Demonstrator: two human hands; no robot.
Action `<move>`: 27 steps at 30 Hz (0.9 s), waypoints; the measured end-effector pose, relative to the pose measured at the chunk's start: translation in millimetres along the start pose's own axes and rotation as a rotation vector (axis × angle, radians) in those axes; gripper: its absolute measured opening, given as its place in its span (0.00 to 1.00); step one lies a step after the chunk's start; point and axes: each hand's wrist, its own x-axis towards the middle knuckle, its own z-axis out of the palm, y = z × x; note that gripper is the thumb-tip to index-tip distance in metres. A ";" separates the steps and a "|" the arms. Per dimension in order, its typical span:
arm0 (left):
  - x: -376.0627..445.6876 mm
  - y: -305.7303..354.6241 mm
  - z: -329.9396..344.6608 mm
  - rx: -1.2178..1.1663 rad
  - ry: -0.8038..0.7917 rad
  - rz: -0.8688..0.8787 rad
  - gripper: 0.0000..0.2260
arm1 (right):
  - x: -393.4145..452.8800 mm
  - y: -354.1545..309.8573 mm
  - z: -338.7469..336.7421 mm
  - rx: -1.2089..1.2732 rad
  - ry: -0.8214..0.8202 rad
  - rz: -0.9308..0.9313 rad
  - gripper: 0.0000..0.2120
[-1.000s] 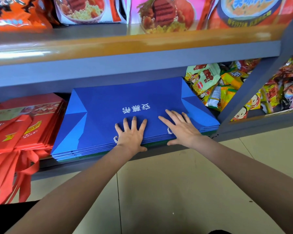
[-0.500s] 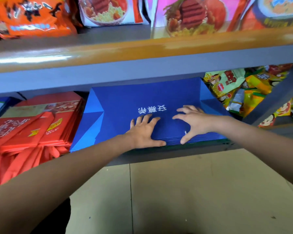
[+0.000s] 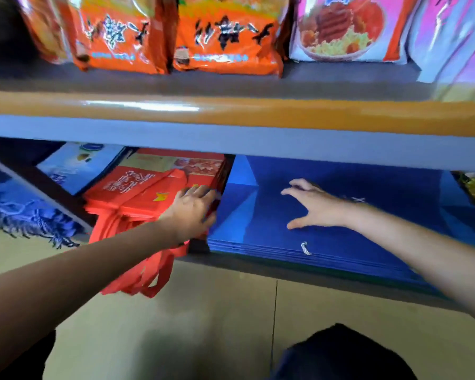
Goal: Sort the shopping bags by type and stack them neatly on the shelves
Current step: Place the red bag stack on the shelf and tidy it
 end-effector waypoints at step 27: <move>-26.8 -221.3 2.7 -0.197 -0.053 -0.086 0.33 | 114.1 -219.5 16.0 -0.161 0.251 0.194 0.19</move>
